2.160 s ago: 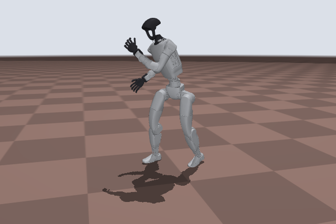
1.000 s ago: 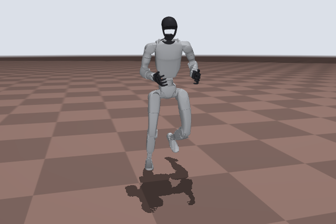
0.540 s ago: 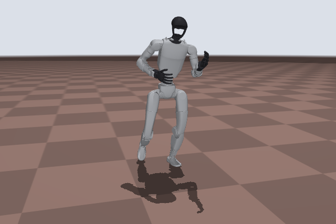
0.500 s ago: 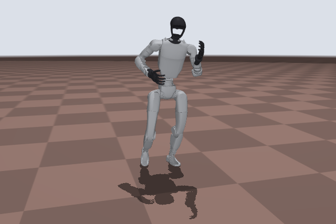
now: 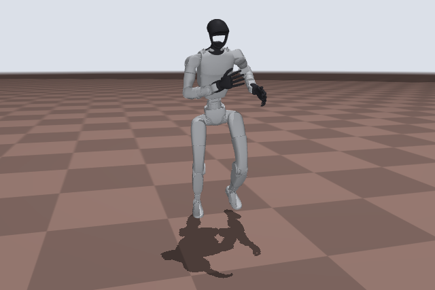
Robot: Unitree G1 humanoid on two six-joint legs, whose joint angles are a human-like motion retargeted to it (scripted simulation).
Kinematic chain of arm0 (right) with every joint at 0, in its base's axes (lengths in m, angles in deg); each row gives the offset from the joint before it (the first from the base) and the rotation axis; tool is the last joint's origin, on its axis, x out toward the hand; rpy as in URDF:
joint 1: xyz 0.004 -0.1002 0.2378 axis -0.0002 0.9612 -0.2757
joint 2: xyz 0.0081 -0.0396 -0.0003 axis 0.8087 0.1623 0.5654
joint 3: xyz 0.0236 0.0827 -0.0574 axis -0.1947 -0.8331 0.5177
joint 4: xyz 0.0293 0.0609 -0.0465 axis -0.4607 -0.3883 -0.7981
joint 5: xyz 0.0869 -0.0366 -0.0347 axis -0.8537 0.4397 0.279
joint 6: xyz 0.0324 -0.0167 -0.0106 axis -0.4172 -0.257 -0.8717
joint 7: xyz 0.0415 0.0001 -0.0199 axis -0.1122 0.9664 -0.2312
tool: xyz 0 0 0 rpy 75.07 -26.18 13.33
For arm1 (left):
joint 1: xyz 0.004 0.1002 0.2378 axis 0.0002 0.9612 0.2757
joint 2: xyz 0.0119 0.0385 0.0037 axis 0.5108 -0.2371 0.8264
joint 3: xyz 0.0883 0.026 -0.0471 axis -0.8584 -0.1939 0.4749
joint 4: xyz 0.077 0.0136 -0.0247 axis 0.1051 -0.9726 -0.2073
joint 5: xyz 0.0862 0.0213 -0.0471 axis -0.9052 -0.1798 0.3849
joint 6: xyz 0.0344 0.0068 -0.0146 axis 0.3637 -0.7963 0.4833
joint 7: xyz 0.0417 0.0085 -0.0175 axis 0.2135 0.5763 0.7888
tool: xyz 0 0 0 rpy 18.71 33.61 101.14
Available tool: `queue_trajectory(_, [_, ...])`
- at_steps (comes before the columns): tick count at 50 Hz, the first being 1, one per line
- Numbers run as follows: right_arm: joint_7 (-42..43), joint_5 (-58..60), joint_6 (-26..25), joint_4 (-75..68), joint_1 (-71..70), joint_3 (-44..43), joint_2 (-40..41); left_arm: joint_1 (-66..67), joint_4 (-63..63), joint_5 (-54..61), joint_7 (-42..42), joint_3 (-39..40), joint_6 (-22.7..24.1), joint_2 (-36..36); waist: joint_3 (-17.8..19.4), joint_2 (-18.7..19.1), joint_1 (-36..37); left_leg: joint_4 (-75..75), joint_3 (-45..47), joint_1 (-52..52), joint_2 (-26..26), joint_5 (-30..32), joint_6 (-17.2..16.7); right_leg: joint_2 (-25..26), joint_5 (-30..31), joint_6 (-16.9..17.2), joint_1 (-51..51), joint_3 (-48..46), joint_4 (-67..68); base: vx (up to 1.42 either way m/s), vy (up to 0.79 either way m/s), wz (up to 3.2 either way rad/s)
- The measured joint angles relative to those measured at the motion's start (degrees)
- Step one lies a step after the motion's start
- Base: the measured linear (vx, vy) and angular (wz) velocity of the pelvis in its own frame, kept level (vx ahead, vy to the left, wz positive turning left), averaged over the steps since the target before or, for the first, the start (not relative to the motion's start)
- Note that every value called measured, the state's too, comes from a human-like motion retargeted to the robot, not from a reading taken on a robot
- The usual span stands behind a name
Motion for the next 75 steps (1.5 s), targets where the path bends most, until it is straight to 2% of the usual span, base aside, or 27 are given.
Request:
queue_trajectory(5, [2.5,2.5,1.2,2.0,-13.6,3.2,0.3,9.7,0.4,0.6,-6.5,11.1,-1.0,10.9,1.0,-2.6,17.5,-36.5,3.2,-0.1,0.0,1.3,-5.6,-1.8,7.9,3.9,7.0,4.6,-3.8,1.06,0.25,-1.11])
queue_trajectory(7, [1.8,0.2,1.7,2.4,-16.0,3.1,0.2,9.7,-0.2,0.9,-10.2,14.8,-2.7,11.7,1.1,-1.7,20.4,-46.0,6.0,1.3,1.1,1.6,-8.5,-1.2,9.5,4.1,11.8,4.6,-4.2,1.14,0.36,-0.3])
queue_trajectory(9, [-0.4,-4.0,2.0,3.2,-15.3,2.0,0.8,6.6,-1.0,0.1,-13.2,16.0,-4.5,10.1,1.8,-0.9,19.8,-46.3,4.0,2.1,-0.1,3.0,-8.7,-1.2,11.6,3.5,17.3,3.6,-4.0,1.15,0.38,0.71])
queue_trajectory(12, [-2.9,-6.7,3.1,5.7,-7.5,-1.4,1.7,-5.1,-3.8,-5.6,-15.3,12.2,-6.2,4.8,5.4,0.1,14.5,-34.7,-1.2,5.5,-3.7,-5.4,-3.8,-1.4,16.6,4.5,23.4,0.7,4.0,1.15,0.34,1.55])
queue_trajectory(15, [-0.7,0.1,5.0,7.5,6.9,-5.2,0.4,-24.0,-8.2,-16.4,-13.8,5.5,-6.4,-2.1,7.4,0.1,10.4,-27.2,-3.9,9.5,-5.0,-12.6,-1.3,-1.8,15.6,6.4,14.6,-1.5,29.7,1.09,0.2,0.92])
queue_trajectory(17, [-0.8,-0.2,4.5,7.8,17.7,-7.0,-2.0,-37.4,-9.1,-18.5,-10.1,3.2,-7.1,-7.3,4.9,-0.9,6.5,-27.4,-4.8,10.3,-5.1,-13.6,-0.5,-3.2,9.6,2.8,2.5,-3.0,43.9,1.01,0.12,0.58])
queue_trajectory(20, [-5.0,-10.2,4.1,9.5,32.6,-9.0,-8.5,-55.3,-8.5,-15.6,-3.6,0.3,-6.7,-13.9,0.9,1.2,-3.8,-32.5,-8.4,14.1,-3.4,-11.5,-1.2,-2.2,3.7,-1.7,-10.4,-6.8,49.2,0.99,0.06,0.99])
queue_trajectory(23, [-8.3,-20.3,5.0,11.9,43.0,-11.7,-19.0,-69.2,-7.9,-11.3,5.3,-5.0,-2.9,-15.7,-1.1,6.0,-18.1,-38.1,-13.9,18.9,-0.5,-5.4,-4.1,0.6,3.0,-0.2,-16.3,-11.7,38.0,1.01,-0.05,1.59])
queue_trajectory(27, [-11.0,-26.1,4.8,11.0,50.9,-18.8,-31.5,-83.2,-7.9,-5.1,10.6,-13.3,1.5,-10.7,-1.9,9.1,-34.4,-40.8,-19.0,23.5,0.9,2.4,-7.6,0.2,4.8,3.1,-17.8,-16.4,8.7,1.06,-0.23,1.44])
queue_trajectory(30, [-13.1,-28.6,1.9,8.1,54.4,-24.8,-34.8,-90.0,-9.5,2.4,9.1,-18.2,2.6,-8.0,-1.5,9.0,-41.6,-39.7,-21.4,28.7,0.5,4.3,-8.8,-1.6,2.7,5.4,-16.3,-18.6,-9.7,1.15,-0.4,0.84])
queue_trajectory(32, [-13.5,-27.5,0.1,6.6,55.3,-27.6,-32.6,-91.1,-11.0,8.5,5.0,-18.8,1.9,-9.0,0.0,8.6,-41.6,-35.9,-20.6,32.9,0.8,4.2,-8.2,-1.0,4.3,5.3,-14.8,-17.6,-11.3,1.18,-0.44,-0.3])
queue_trajectory(34, [-12.4,-23.8,-0.3,5.1,54.2,-27.6,-28.2,-87.5,-11.3,9.7,-0.3,-16.9,-0.7,-10.7,1.3,8.6,-39.0,-26.9,-18.1,34.4,1.7,5.1,-7.0,1.1,3.7,2.1,-13.5,-15.4,-5.7,1.17,-0.42,-1.16])
queue_trajectory(37, [-7.5,-13.0,0.4,1.2,46.2,-23.1,-20.0,-73.7,-9.7,2.8,-5.9,-11.1,-4.5,-12.8,3.1,8.9,-34.8,-6.5,-13.7,30.0,4.7,10.0,-6.6,5.1,-6.2,-3.5,-12.4,-12.0,7.7,1.14,-0.33,-1.36])
queue_trajectory(40, [-2.1,2.0,-0.5,-1.6,32.6,-18.6,-11.1,-52.4,-7.7,4.2,-5.6,-6.4,-4.4,-16.3,3.8,7.4,-30.4,10.4,-11.0,20.7,5.3,6.7,-4.7,6.4,-11.0,-3.6,-9.1,-9.3,12.0,1.07,-0.22,-1.13])
queue_trajectory(43, [-0.1,7.0,-1.5,-0.2,20.6,-14.4,-1.0,-31.0,-5.5,14.0,-5.1,-5.7,-4.0,-16.6,1.8,4.3,-20.8,14.0,-8.4,10.5,2.2,1.3,-1.2,6.2,-9.4,-3.5,-4.6,-4.3,7.5,1.03,-0.17,-1.43])
queue_trajectory(45, [1.8,3.5,-1.0,1.7,14.1,-10.6,4.1,-18.9,-3.4,17.1,-5.2,-6.0,-3.2,-12.7,0.5,1.3,-12.0,9.4,-5.0,5.3,0.2,-1.2,0.3,4.8,-6.2,-3.1,-1.6,0.0,3.3,1.02,-0.07,-1.65])
queue_trajectory(49, [2.3,-0.6,1.1,5.4,1.3,-3.3,4.5,-2.1,-0.6,14.3,-7.5,-0.9,-1.6,0.8,0.2,-3.3,4.4,-16.0,0.2,1.3,-2.7,0.3,-1.1,1.0,2.2,-0.2,4.5,5.7,-3.2,1.04,0.13,-1.36])
queue_trajectory(52, [-1.0,-1.2,1.5,6.6,-6.2,0.7,1.0,5.4,-1.7,11.7,-11.1,5.5,-3.1,8.7,-0.9,-1.6,12.9,-39.3,6.2,3.1,-1.4,2.9,-4.5,1.8,6.9,1.0,10.0,7.4,-5.1,1.11,0.3,-0.9])
queue_trajectory(55, [-4.3,-5.7,1.1,5.3,-10.3,4.2,-2.4,9.5,-3.8,7.0,-18.3,12.6,-7.9,13.1,-2.8,3.1,16.2,-50.7,13.8,5.6,-0.7,5.5,-9.4,3.9,10.7,0.5,18.8,8.0,-7.1,1.15,0.37,0.08])
queue_trajectory(57, [-5.1,-6.8,0.2,4.0,-10.9,5.6,-4.3,9.6,-4.5,0.7,-23.6,16.6,-12.3,13.5,-3.2,4.9,14.0,-45.8,13.2,6.7,-2.2,3.4,-6.7,4.0,13.4,1.0,23.7,7.5,-5.4,1.13,0.37,1.3])
queue_trajectory(59, [-5.3,-5.2,-0.6,3.4,-9.4,4.9,-4.8,6.8,-5.0,-6.6,-29.2,19.4,-15.8,11.9,-1.7,4.8,11.5,-36.1,10.0,8.6,-3.7,-5.3,-2.3,4.0,16.3,4.2,24.8,7.5,3.9,1.11,0.29,1.41])
queue_trajectory(62, [-4.2,-0.8,-0.8,2.2,-3.0,2.0,-3.5,-7.2,-7.9,-12.6,-30.5,19.1,-18.0,5.9,0.3,0.5,10.2,-26.4,7.6,9.1,-5.4,-13.5,0.1,3.8,14.8,8.4,12.6,8.3,31.5,1.05,0.14,0.77])
queue_trajectory(66, [2.8,-0.9,-0.2,0.4,17.1,-2.5,-2.7,-34.4,-10.7,-9.2,-11.1,12.0,-16.3,-8.1,-0.9,-2.4,5.6,-28.5,2.8,12.5,-6.8,-15.4,0.2,-0.1,0.9,-0.8,-7.0,2.8,50.7,0.97,0.11,1.06])
queue_trajectory(68, [5.5,-5.7,1.0,1.3,29.7,-5.8,-4.1,-46.3,-11.6,-7.4,0.9,5.8,-12.9,-17.2,-1.8,0.0,-0.9,-31.3,-2.9,16.1,-6.1,-14.0,-1.0,-2.1,-2.8,-3.8,-11.1,-3.5,48.8,0.97,0.08,2.4])
queue_trajectory(71, [4.7,-11.6,2.2,3.7,45.7,-11.1,-9.9,-58.0,-11.2,-4.6,15.2,-4.6,-6.8,-26.7,-3.7,5.1,-15.5,-34.7,-12.3,20.9,-3.4,-10.2,-4.3,-2.9,-2.7,-2.6,-12.6,-10.5,34.7,1.0,-0.08,2.83])
queue_trajectory(73, [2.9,-14.3,2.4,4.8,53.7,-15.3,-14.7,-64.3,-10.1,-3.9,17.5,-11.1,-4.7,-27.5,-5.2,7.5,-24.9,-36.4,-17.0,23.1,-1.9,-7.3,-6.0,-3.3,0.6,-0.1,-12.6,-11.9,19.8,1.0,-0.27,2.52])
queue_trajectory(75, [0.6,-16.9,1.9,4.7,60.1,-20.3,-17.7,-71.4,-8.7,-3.5,11.8,-15.9,-5.0,-24.6,-6.0,8.3,-32.1,-37.2,-20.2,25.4,-1.2,-5.0,-6.8,-5.1,3.7,2.4,-11.6,-11.5,3.4,0.99,-0.42,2.12])
